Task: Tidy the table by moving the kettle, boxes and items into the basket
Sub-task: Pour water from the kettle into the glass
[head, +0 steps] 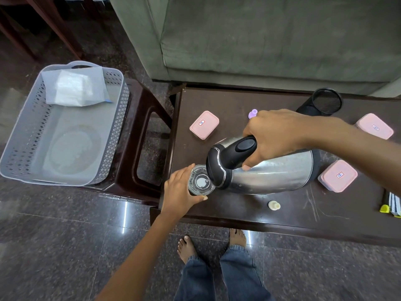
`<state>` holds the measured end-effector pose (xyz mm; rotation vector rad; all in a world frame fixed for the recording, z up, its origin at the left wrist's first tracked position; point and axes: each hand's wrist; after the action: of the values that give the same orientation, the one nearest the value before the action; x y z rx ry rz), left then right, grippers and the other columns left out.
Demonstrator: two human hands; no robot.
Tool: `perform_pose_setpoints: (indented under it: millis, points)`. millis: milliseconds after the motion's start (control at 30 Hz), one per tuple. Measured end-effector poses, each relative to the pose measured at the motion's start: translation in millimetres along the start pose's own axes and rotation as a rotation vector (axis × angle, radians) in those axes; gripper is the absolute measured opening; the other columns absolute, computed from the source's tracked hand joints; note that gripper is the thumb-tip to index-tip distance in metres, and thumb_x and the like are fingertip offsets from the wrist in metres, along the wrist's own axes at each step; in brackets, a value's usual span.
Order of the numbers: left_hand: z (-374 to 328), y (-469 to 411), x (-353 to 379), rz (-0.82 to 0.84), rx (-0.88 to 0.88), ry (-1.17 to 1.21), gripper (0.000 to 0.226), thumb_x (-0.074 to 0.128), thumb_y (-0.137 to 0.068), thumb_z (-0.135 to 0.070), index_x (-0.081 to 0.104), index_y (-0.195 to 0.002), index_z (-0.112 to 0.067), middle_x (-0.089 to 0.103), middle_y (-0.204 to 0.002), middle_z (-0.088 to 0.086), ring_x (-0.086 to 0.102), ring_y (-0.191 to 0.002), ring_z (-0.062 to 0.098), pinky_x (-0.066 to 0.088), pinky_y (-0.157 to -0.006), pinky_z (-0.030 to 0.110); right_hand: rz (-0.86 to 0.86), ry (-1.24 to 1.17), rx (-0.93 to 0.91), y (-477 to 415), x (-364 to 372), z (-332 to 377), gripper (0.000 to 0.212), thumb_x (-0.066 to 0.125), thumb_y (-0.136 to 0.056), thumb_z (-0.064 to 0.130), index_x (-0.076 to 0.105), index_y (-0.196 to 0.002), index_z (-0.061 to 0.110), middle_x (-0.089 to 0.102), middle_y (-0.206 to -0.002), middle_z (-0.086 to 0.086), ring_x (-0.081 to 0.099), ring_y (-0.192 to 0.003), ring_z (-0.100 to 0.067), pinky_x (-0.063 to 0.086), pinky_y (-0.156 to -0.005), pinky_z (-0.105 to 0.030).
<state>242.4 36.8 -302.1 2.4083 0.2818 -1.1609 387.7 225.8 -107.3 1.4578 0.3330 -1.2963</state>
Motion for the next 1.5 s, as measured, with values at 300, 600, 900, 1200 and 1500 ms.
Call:
perform_pose_setpoints:
  millis: [300,600,900,1200,1500]
  points:
    - [0.9,-0.5,0.6,-0.003,0.003,-0.008,0.098,0.083,-0.057,-0.043,0.035,-0.140,-0.026,0.046,-0.139,-0.008,0.035,-0.131,0.015,0.030,-0.105,0.039,-0.017,0.005,-0.008,-3.7,3.7,-1.7,0.048,0.069,-0.063,0.062,0.043,-0.059,0.021,0.051,-0.068,-0.001,0.053,-0.069,-0.025,0.032,-0.049,-0.024]
    - [1.2,-0.4,0.1,0.005,0.002,-0.020,0.097,0.083,-0.058,-0.044,0.034,-0.140,-0.026,0.046,-0.139,-0.007,0.035,-0.131,0.016,0.030,-0.105,0.040,-0.006,0.004,0.009,-4.9,1.9,-1.1,0.048,0.069,-0.063,0.062,0.047,-0.060,0.020,0.060,-0.078,-0.008,0.056,-0.071,-0.025,0.038,-0.054,-0.029]
    - [1.3,-0.4,1.2,-0.002,0.009,-0.027,0.098,0.083,-0.057,-0.044,0.035,-0.139,-0.025,0.047,-0.139,-0.006,0.036,-0.130,0.017,0.031,-0.105,0.040,0.016,0.021,0.036,-5.5,1.1,-1.6,0.050,0.068,-0.062,0.064,0.049,-0.062,0.018,0.066,-0.075,-0.011,0.057,-0.068,-0.024,0.039,-0.054,-0.028]
    - [-0.3,0.0,0.9,-0.006,0.009,-0.027,0.098,0.083,-0.057,-0.043,0.034,-0.140,-0.024,0.046,-0.139,-0.006,0.036,-0.131,0.016,0.030,-0.105,0.040,0.019,0.014,0.047,-0.9,0.4,-1.4,0.049,0.068,-0.063,0.064,0.048,-0.063,0.019,0.062,-0.078,-0.009,0.050,-0.060,-0.017,0.035,-0.050,-0.025]
    - [-1.8,0.8,-0.6,-0.014,0.015,-0.034,0.098,0.083,-0.058,-0.042,0.034,-0.140,-0.023,0.047,-0.138,-0.005,0.036,-0.131,0.017,0.030,-0.104,0.040,0.001,-0.025,0.042,7.9,0.9,1.6,0.049,0.068,-0.067,0.059,0.041,-0.057,0.020,0.046,-0.061,0.002,0.042,-0.054,-0.010,0.026,-0.048,-0.024]
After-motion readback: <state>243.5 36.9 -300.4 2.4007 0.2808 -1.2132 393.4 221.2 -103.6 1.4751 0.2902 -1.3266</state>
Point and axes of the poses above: each hand's wrist, its own y-axis away from the middle knuckle, its own x-axis out of the palm, z = x × y
